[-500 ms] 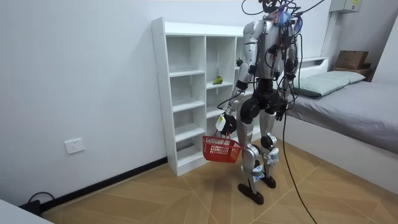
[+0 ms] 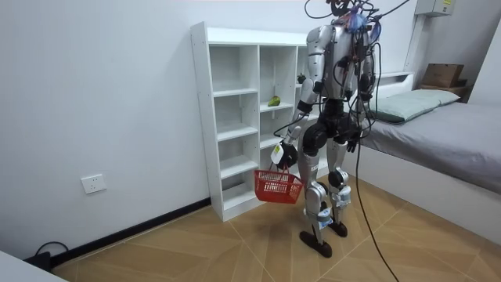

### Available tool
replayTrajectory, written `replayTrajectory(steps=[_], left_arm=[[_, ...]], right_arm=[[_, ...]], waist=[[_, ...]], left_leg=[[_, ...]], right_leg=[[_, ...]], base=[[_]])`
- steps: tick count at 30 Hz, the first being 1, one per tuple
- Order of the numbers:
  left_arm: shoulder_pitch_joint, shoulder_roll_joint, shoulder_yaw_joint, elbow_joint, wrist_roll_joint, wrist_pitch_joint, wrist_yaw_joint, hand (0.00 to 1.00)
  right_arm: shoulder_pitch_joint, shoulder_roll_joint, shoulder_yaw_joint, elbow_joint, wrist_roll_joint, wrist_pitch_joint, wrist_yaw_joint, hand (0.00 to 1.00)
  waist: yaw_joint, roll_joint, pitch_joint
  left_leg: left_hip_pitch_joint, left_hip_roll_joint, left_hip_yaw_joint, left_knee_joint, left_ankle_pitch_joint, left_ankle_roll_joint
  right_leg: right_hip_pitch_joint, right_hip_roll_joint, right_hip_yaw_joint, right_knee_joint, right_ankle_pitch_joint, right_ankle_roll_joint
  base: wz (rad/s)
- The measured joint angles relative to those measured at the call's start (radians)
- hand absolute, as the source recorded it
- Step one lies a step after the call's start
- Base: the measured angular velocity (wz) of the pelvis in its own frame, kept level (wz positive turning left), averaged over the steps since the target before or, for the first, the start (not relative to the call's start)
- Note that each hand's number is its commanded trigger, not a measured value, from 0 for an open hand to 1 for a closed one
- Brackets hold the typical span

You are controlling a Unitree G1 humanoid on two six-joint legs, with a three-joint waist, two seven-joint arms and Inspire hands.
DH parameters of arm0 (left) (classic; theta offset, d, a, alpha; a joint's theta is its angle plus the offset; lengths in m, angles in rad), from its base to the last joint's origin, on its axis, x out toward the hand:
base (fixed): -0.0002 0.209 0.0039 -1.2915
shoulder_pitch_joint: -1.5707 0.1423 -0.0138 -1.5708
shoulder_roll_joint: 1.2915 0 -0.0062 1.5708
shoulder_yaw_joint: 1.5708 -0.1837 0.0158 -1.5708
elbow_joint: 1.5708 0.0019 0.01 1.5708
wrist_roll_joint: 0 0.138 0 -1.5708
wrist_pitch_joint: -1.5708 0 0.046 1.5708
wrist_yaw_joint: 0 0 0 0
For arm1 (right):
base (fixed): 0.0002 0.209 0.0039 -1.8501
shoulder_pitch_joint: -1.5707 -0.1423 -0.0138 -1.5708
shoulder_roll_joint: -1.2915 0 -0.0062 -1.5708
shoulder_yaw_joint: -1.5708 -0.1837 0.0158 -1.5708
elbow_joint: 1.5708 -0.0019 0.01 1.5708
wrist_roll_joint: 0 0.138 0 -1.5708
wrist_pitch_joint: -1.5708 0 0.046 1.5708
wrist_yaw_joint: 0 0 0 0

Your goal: Collect fruits from the closet

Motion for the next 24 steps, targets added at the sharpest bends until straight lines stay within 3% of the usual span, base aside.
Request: replayTrajectory(steps=[19, 24], left_arm=[[-0.002, 0.000, 0.023, 0.002, -0.020, -0.048, 0.042, 1.00], [-0.019, -0.010, 0.020, 0.001, -0.045, -0.073, 0.058, 1.00]], right_arm=[[-0.016, 0.011, -0.002, -0.010, -0.059, -0.002, -0.084, 0.00], [0.014, 0.011, 0.000, -0.130, -0.091, -0.014, -0.128, 0.00]], waist=[[0.007, -0.015, 0.0030], [0.023, -0.012, 0.0002]], left_leg=[[0.001, -0.001, 0.008, 0.000, 0.000, 0.000], [-0.001, 0.002, 0.025, -0.002, 0.000, 0.000]], right_leg=[[-0.005, 0.001, 0.023, -0.001, 0.000, 0.000], [-0.014, 0.005, 0.032, 0.003, 0.000, 0.000]], base=[[-0.01], [-0.08]])
